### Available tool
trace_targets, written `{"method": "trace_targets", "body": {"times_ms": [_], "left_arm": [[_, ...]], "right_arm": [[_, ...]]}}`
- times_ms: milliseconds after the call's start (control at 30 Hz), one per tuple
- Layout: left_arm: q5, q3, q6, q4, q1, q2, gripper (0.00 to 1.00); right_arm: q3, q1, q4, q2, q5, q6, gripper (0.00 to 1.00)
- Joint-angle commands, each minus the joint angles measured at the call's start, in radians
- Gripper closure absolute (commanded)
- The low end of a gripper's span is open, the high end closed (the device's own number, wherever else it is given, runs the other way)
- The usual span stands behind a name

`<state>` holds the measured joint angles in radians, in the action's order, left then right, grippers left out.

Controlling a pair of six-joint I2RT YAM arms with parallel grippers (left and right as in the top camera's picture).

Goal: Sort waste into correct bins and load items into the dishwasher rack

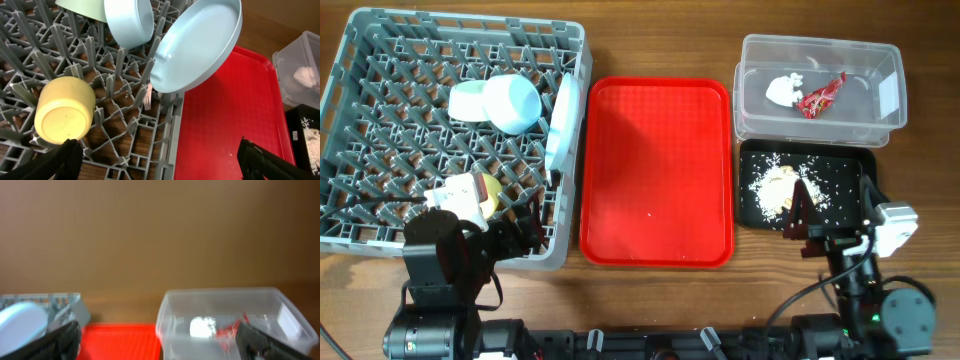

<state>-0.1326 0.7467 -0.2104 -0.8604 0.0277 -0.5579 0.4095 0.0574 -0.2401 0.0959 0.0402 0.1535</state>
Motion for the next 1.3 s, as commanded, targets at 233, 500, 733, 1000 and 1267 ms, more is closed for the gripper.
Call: {"method": "trace_targets", "body": {"times_ms": [233,500,733,1000,1267], "left_arm": [[-0.016,-0.004,0.020,0.003,-0.004,0.006,0.00],[-0.016,-0.004,0.020,0.003,-0.004,0.006,0.00],[-0.016,-0.004,0.020,0.003,-0.004,0.006,0.00],[-0.016,-0.004,0.020,0.003,-0.004,0.006,0.00],[-0.016,-0.004,0.020,0.003,-0.004,0.006,0.00]], "right_arm": [[-0.348,0.004,0.338,-0.093,-0.006,0.004,0.00],[-0.351,0.004,0.344,-0.093,0.006,-0.058,0.00],[-0.405,0.004,0.349,-0.093,0.068,-0.240,0.00],[-0.404,0.004,0.247,-0.093,0.072,-0.283,0.00],[-0.404,0.004,0.247,-0.092,0.072,-0.283,0.00]]}}
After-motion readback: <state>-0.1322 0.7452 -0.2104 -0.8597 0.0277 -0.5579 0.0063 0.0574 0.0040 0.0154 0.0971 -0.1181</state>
